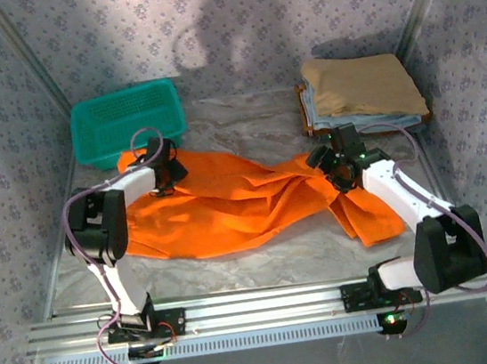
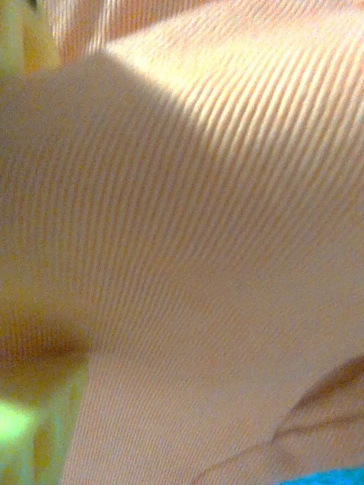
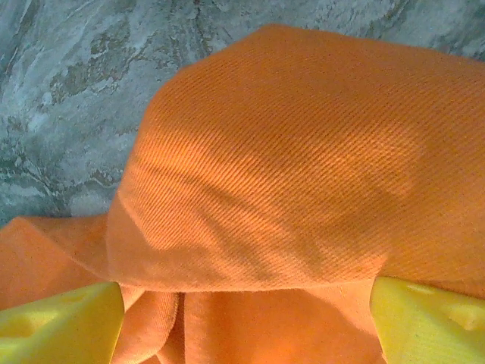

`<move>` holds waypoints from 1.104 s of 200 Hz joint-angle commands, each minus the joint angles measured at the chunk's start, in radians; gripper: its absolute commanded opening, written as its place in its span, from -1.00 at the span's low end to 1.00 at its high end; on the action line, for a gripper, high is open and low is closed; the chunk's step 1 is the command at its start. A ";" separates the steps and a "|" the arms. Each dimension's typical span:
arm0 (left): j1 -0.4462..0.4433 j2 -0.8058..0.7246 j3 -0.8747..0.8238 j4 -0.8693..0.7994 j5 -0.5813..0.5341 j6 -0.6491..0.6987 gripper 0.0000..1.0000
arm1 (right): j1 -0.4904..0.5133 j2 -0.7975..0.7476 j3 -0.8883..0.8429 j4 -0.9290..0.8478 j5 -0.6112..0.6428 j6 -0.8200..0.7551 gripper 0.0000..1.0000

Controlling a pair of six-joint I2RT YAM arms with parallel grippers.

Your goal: Fold and stack the trousers

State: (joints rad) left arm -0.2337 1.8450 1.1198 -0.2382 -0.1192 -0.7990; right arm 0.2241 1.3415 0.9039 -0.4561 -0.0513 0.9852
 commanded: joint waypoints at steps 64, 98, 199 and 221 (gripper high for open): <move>0.065 0.009 -0.071 0.062 -0.005 0.011 -1.00 | -0.073 0.012 -0.040 0.102 0.024 0.085 -0.77; 0.081 -0.043 -0.134 0.081 -0.028 0.015 -1.00 | -0.076 -0.038 -0.039 0.097 0.034 0.046 -1.00; 0.361 -0.479 -0.446 0.060 -0.006 -0.061 -1.00 | 0.060 -0.051 0.164 0.074 0.106 -0.135 -1.00; 0.426 -0.518 -0.400 0.034 -0.003 -0.041 -1.00 | 0.098 0.030 0.276 0.082 0.140 -0.222 -1.00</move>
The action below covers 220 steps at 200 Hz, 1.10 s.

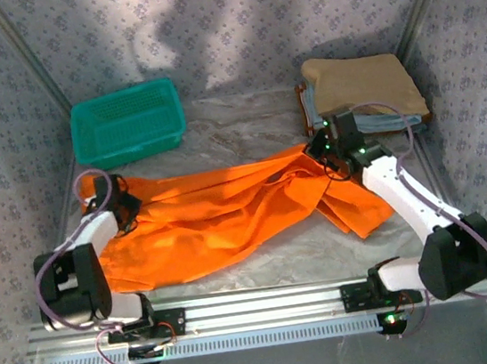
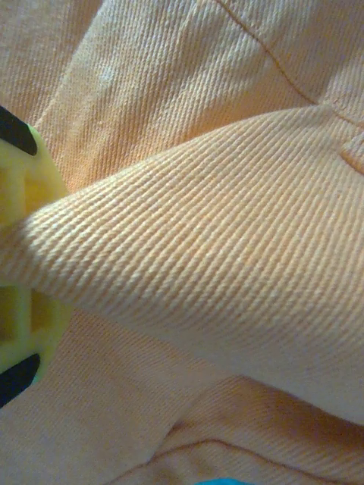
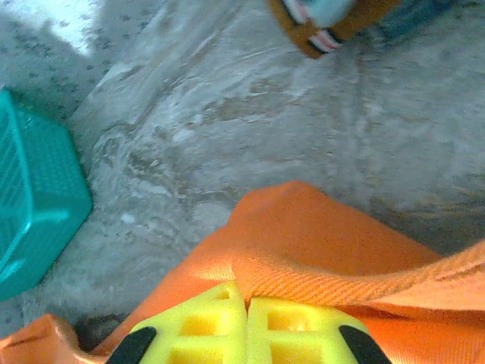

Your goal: Fold and stack the trousers

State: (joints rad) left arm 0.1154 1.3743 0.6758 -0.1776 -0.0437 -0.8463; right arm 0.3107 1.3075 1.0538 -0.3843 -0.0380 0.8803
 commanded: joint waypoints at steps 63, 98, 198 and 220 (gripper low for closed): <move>0.144 0.093 0.279 -0.126 -0.089 0.074 -1.00 | 0.019 0.594 0.729 -0.083 -0.081 -0.330 -0.85; 0.187 0.159 0.313 -0.137 0.038 0.096 0.10 | 0.027 0.645 0.858 -0.241 -0.103 -0.405 0.32; -0.215 -0.181 0.020 -0.203 0.065 0.059 0.84 | -0.053 0.285 0.092 -0.105 -0.043 -0.041 0.44; -0.319 -0.232 -0.061 -0.183 0.050 0.026 0.84 | -0.079 0.327 0.091 -0.061 -0.078 -0.004 0.46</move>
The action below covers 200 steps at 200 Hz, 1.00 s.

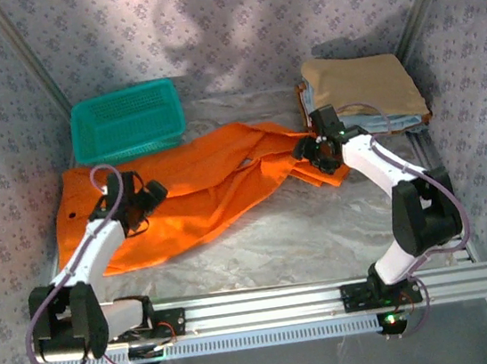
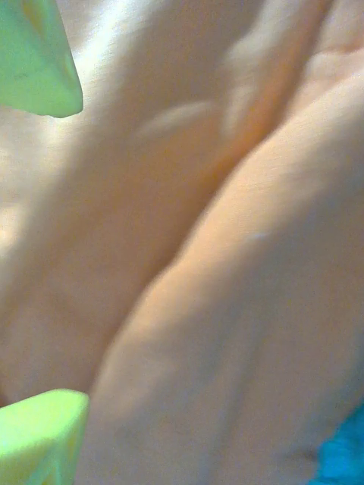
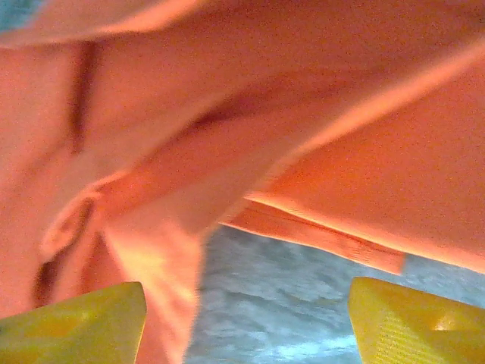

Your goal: Fold and stack the trousers

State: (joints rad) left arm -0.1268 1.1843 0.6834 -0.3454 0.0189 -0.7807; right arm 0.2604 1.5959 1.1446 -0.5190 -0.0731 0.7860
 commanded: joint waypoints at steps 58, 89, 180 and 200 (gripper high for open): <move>-0.174 -0.091 -0.154 0.022 -0.011 -0.074 0.84 | -0.046 0.134 0.073 0.166 -0.086 0.129 0.43; -0.178 -0.117 -0.154 -0.005 -0.022 -0.050 0.84 | -0.046 0.157 0.075 0.179 -0.094 0.155 0.39; -0.163 -0.203 -0.158 -0.069 -0.060 0.010 0.84 | -0.134 0.228 0.059 0.244 -0.244 0.178 -0.83; -0.137 -0.252 -0.166 -0.083 -0.050 0.025 0.83 | -0.136 0.181 0.070 0.210 -0.259 0.150 -1.00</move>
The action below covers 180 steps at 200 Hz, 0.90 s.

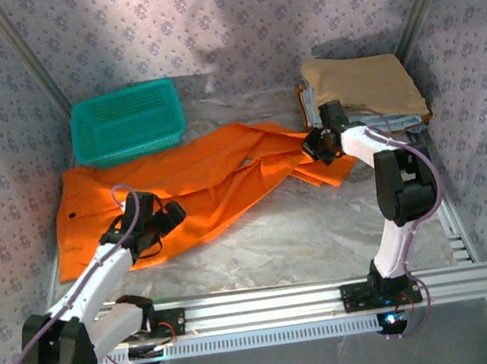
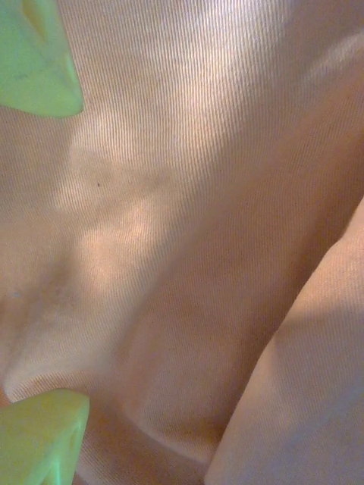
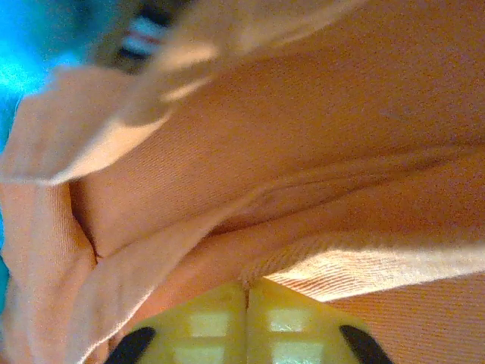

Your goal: Fold and stack the trousers

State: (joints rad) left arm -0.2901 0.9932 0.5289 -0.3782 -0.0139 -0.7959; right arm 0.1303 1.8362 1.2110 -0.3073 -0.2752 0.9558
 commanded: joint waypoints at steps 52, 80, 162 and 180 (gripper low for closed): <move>0.049 -0.100 0.012 -0.057 0.007 0.047 0.79 | -0.004 -0.282 0.016 -0.105 0.026 -0.084 -1.00; 0.051 -0.078 0.045 -0.049 0.027 0.056 0.78 | 0.027 -0.405 0.038 -0.275 0.083 -0.146 -1.00; 0.051 -0.108 0.050 -0.046 0.044 0.056 0.78 | 0.293 -1.111 -0.468 -0.837 0.328 0.094 0.30; 0.051 -0.090 0.037 -0.028 0.059 0.034 0.79 | 0.293 -1.157 -0.450 -0.837 0.364 0.099 0.35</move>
State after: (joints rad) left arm -0.2420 0.8989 0.5644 -0.4194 0.0154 -0.7490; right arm 0.4145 0.7330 0.7456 -1.0267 -0.0162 0.9775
